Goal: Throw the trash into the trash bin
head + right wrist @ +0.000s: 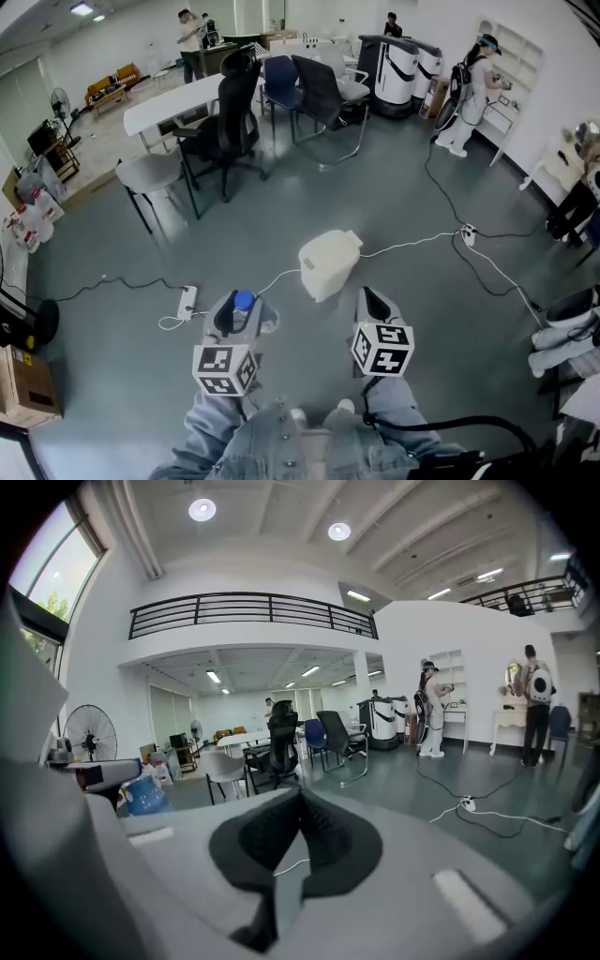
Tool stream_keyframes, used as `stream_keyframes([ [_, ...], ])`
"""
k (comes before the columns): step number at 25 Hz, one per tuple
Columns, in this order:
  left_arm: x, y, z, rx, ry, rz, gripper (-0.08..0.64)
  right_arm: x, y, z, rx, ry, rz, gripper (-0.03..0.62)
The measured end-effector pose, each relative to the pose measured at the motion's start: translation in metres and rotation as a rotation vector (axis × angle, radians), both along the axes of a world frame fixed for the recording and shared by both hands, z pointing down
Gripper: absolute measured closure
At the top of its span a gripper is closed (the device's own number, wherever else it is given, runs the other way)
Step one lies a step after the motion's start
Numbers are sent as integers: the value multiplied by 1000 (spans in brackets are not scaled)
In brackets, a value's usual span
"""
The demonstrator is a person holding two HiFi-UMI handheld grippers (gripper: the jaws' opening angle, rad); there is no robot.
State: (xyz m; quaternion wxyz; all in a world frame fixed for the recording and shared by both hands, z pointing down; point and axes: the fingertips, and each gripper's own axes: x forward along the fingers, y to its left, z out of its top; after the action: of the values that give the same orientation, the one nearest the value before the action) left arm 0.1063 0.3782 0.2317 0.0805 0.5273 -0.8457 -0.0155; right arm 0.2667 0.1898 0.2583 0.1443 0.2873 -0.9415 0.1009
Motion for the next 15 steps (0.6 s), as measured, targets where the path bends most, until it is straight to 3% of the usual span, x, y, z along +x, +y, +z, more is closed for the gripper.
stream_keyframes([
  [8, -25, -3, 22, -6, 49, 4, 357, -6, -10, 21, -36, 49, 34, 589],
  [15, -65, -34, 30, -31, 48, -21, 357, -48, -60, 36, -79, 38, 35, 589],
])
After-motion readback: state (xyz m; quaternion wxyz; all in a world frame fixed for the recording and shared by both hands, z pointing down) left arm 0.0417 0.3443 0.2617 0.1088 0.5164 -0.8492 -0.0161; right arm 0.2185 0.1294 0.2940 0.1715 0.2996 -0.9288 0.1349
